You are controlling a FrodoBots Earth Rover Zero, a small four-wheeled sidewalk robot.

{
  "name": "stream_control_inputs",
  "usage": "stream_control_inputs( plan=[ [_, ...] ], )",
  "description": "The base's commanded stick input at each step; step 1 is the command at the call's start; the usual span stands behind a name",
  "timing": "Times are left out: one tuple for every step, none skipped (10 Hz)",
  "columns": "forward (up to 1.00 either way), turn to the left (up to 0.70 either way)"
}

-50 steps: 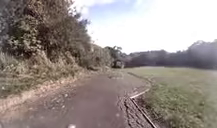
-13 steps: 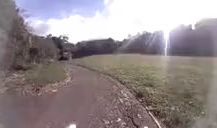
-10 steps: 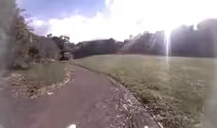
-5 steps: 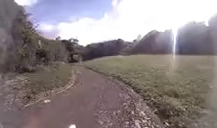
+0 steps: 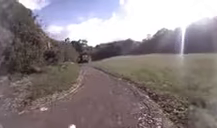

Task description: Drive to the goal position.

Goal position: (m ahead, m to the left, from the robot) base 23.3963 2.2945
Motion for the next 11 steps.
stream_control_inputs(
  plan=[
    [0.70, 0.00],
    [0.70, 0.00],
    [0.70, 0.00],
    [0.70, 0.00],
    [0.70, 0.00],
    [0.70, 0.00],
    [0.70, 0.00],
    [0.70, 0.00],
    [0.70, 0.00],
    [0.70, 0.00],
    [0.70, 0.00]
  ],
)
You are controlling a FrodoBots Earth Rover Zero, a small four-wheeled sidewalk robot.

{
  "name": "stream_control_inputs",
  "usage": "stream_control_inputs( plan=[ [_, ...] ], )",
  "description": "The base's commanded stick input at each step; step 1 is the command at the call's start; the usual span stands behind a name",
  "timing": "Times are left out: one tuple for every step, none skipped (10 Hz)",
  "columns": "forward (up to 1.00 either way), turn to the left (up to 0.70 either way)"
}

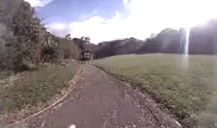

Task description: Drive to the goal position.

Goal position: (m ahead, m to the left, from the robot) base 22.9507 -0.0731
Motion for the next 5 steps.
stream_control_inputs(
  plan=[
    [0.70, 0.00],
    [0.70, 0.00],
    [0.70, 0.00],
    [0.70, 0.00],
    [0.70, 0.12]
  ],
)
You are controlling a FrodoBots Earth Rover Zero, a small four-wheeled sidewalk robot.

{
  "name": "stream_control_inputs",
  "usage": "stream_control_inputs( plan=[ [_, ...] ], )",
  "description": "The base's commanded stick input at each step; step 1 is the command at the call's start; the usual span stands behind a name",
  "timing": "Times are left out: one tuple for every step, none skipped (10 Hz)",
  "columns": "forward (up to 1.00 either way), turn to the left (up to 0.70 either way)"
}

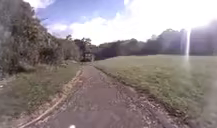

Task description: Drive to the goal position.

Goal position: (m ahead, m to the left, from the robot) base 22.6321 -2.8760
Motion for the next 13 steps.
stream_control_inputs(
  plan=[
    [0.70, 0.27],
    [0.70, 0.35],
    [0.70, 0.35],
    [0.70, 0.35],
    [0.70, 0.35],
    [0.70, 0.35],
    [0.70, 0.08],
    [0.70, 0.02],
    [0.70, 0.00],
    [0.70, 0.00],
    [0.70, 0.00],
    [0.70, 0.00],
    [0.70, 0.00]
  ],
)
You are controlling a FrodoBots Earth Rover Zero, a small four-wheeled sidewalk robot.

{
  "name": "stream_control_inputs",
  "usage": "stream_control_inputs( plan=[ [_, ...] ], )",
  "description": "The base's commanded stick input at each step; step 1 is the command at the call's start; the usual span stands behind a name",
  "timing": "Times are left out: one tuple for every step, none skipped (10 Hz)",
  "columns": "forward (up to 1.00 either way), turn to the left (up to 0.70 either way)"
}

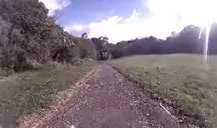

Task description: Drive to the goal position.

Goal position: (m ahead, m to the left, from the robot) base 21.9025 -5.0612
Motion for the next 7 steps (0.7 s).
stream_control_inputs(
  plan=[
    [0.70, 0.00],
    [0.70, 0.00],
    [0.70, 0.00],
    [0.70, 0.00],
    [0.70, 0.00],
    [0.70, 0.18],
    [0.70, 0.35]
  ],
)
